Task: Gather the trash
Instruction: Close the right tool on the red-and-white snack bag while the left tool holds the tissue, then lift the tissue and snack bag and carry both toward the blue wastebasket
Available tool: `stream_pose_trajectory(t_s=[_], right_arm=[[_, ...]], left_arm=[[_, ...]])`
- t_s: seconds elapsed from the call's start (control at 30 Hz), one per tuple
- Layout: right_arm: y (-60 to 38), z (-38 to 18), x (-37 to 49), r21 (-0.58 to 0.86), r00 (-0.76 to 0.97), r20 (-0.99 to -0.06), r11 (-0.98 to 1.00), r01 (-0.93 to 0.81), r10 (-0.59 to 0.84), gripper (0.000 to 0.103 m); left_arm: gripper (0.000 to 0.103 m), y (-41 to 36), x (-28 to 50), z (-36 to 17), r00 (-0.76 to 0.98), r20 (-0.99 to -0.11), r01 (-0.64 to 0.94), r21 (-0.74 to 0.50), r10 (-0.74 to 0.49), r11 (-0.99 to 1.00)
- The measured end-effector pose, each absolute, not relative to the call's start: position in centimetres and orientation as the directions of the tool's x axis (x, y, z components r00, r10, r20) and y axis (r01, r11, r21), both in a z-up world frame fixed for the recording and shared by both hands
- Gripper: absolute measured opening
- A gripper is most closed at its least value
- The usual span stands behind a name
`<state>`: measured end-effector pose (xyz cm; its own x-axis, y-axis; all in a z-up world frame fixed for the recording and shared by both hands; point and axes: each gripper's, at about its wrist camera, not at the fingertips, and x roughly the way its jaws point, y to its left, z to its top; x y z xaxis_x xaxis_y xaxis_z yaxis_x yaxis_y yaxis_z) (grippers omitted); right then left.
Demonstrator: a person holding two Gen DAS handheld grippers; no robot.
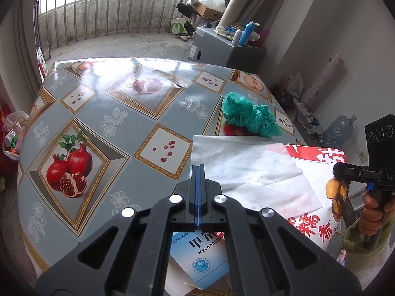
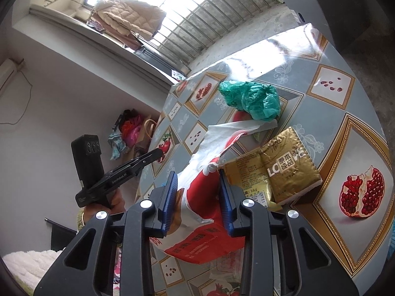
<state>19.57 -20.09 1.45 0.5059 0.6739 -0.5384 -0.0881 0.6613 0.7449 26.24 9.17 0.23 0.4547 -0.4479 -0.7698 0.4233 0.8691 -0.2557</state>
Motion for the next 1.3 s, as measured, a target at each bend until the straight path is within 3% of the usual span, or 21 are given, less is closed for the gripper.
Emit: stream_pose_trajectory(t_s=[0.6, 0.93, 1.3], right_arm=[[-20.0, 6.1, 16.5, 0.729, 0.585, -0.464, 0.662, -0.174, 0.665, 0.015], [-19.6, 9.7, 13.8, 0.678, 0.641, -0.431, 0.697, -0.235, 0.636, 0.014], [-20.5, 11.3, 9.8, 0.675, 0.657, -0.389, 0.685, -0.273, 0.646, 0.014]], left_arm=[[0.000, 10.5, 21.4, 7.4, 0.584, -0.675, 0.438, -0.206, -0.451, 0.875], [0.000, 11.4, 16.5, 11.6, 0.650, -0.593, 0.461, -0.189, -0.475, 0.867], [0.000, 12.5, 11.7, 12.5, 0.658, -0.556, 0.472, -0.221, -0.508, 0.853]])
